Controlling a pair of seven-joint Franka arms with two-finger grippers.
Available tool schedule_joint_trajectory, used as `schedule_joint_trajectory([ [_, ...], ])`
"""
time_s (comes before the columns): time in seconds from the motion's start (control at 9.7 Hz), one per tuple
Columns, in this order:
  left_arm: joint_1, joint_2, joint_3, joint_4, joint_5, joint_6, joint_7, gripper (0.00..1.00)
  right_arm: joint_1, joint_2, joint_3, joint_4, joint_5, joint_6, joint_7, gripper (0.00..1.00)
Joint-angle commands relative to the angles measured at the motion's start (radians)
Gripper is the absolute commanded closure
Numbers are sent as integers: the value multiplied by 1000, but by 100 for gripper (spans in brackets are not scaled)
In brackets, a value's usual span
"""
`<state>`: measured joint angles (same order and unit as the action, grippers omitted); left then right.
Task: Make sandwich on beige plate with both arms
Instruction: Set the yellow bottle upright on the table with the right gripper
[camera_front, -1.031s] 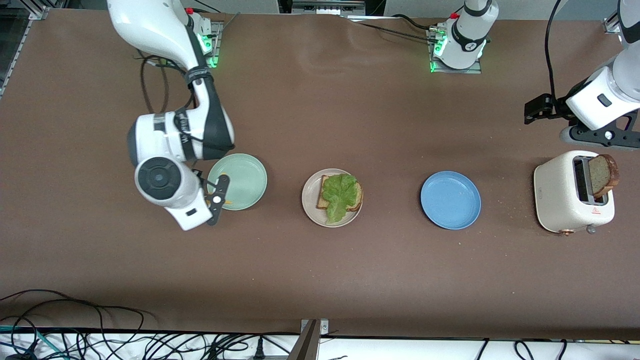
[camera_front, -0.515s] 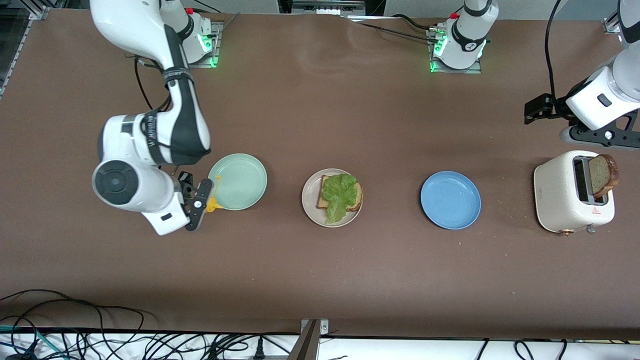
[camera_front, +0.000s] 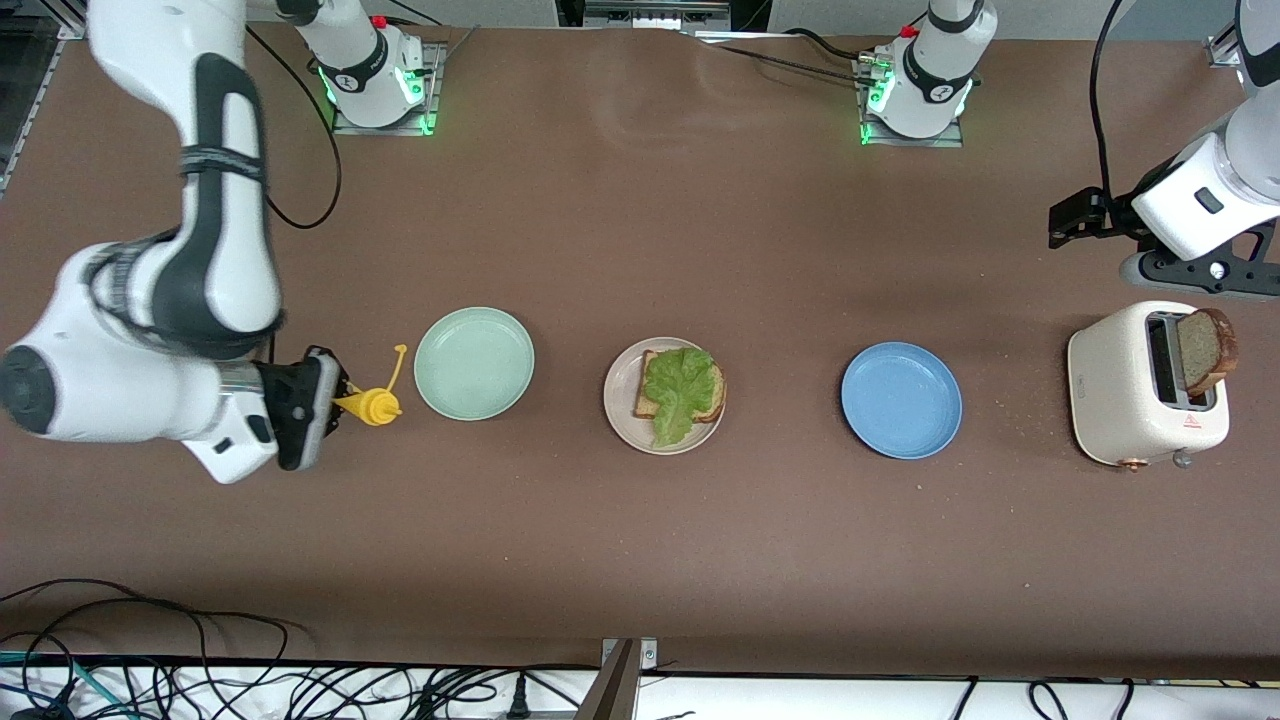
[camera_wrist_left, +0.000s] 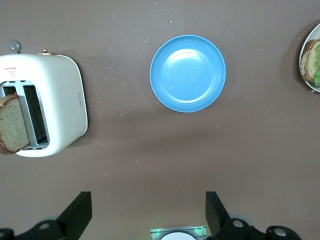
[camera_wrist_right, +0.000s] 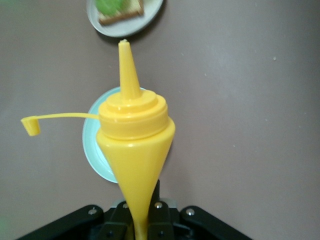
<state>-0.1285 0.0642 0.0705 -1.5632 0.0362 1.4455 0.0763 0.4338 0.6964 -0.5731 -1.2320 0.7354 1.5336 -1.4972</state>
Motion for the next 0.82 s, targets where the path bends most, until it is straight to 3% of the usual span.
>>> schedule_joint_trajectory([
  [0.0, 3, -3, -6, 6, 24, -11, -4, 0, -88, -21, 16, -79, 167, -72, -169, 100],
  [0.52, 3, -3, -6, 5, 24, -13, -9, 0, -199, -8, 18, -445, 433, -127, -720, 100],
  [0.72, 4, 3, -6, 5, 24, -13, -4, 0, -234, 34, 19, -491, 473, -205, -797, 100],
])
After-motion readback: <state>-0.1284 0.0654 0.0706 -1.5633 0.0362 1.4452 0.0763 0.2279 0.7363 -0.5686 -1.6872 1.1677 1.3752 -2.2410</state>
